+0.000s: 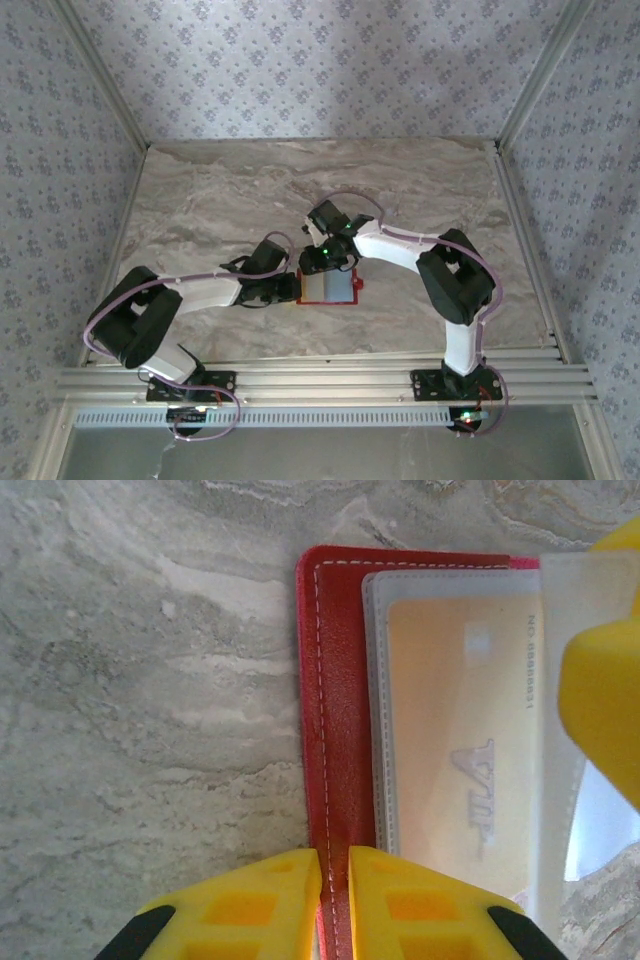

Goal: Put the credit cards into the card holder
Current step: Flip over the card slot in the card holder.

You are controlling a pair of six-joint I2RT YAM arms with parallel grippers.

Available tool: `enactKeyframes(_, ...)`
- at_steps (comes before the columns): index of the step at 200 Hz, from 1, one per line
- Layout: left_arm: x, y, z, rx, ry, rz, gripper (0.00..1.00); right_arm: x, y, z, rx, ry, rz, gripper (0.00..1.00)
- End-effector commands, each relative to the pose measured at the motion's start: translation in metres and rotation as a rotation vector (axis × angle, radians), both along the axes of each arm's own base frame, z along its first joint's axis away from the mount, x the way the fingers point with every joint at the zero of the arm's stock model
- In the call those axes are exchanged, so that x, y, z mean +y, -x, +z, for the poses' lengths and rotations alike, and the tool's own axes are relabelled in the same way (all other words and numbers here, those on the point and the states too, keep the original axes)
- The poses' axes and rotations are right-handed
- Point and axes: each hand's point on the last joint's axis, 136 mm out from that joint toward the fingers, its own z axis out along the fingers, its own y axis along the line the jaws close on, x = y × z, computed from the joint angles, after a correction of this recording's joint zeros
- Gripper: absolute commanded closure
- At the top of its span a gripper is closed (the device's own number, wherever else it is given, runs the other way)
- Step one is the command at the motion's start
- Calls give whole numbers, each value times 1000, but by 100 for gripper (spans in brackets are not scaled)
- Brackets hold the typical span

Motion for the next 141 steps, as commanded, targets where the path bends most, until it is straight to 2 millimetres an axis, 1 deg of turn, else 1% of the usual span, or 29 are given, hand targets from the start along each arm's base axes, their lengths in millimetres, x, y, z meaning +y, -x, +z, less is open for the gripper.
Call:
enactKeyframes(1,13,11,-8,35,-41,15,82,5,-1,4,18,-52,-4,56)
enactKeyframes(34,22,14,-3,20,-50,27,77,4,-2,2,22,-51,-7,51)
enactKeyframes(54,27,15,1,12,-52,37,76,5,-1,0,31,-55,-3,51)
enactKeyframes(75,33,16,7,5,-49,47,74,4,-3,6,7,-46,2,50)
enactKeyframes(90,40,16,13,-7,-50,59,71,-1,-8,18,-25,-30,4,50)
enactKeyframes(102,45,14,19,-20,-47,69,69,-12,-15,28,-52,-13,-19,49)
enactKeyframes(111,48,12,25,-31,-42,76,68,-25,-25,35,-74,9,-55,48)
enactKeyframes(129,52,7,37,-55,-21,85,64,-65,-51,45,-131,124,-151,48)
enactKeyframes(134,51,6,41,-61,-12,83,63,-73,-58,49,-155,147,-167,47)
enactKeyframes(141,51,3,46,-68,0,83,61,-85,-63,52,-159,189,-189,46)
